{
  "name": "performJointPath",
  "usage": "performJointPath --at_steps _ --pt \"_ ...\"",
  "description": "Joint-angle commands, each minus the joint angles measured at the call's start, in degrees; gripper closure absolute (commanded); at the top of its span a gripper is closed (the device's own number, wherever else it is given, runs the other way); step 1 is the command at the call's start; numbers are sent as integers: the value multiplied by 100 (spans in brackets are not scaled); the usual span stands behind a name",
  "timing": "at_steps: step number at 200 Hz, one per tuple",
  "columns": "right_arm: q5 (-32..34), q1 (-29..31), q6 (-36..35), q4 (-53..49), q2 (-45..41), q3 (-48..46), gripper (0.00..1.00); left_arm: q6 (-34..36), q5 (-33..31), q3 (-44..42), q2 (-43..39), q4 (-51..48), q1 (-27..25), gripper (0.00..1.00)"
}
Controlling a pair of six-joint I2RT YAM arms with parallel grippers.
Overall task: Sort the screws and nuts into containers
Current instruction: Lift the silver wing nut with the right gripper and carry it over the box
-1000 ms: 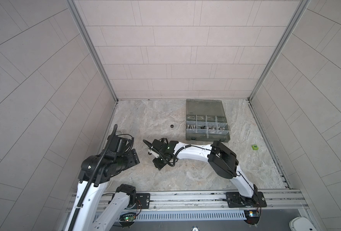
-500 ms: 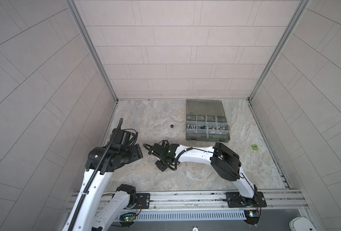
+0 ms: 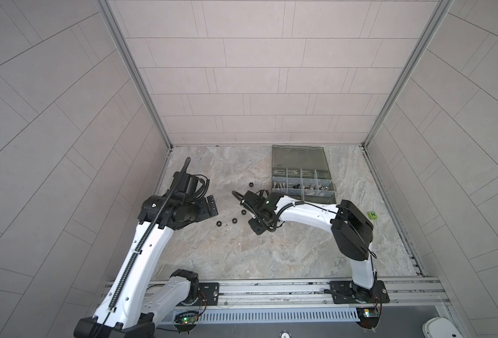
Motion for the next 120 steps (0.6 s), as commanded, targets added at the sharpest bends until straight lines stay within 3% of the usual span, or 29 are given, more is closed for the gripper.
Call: performJointPath --at_steps 1,56,120 --pt "291 -446 -106 -506 -765 125 86 110 213 156 333 508 45 0" --pt "473 -1777 -465 -946 -1074 356 85 107 1085 427 1478 1555 45 0" --pt "303 -3018 -453 -863 -533 563 85 430 1213 1119 2979 1712 35 0"
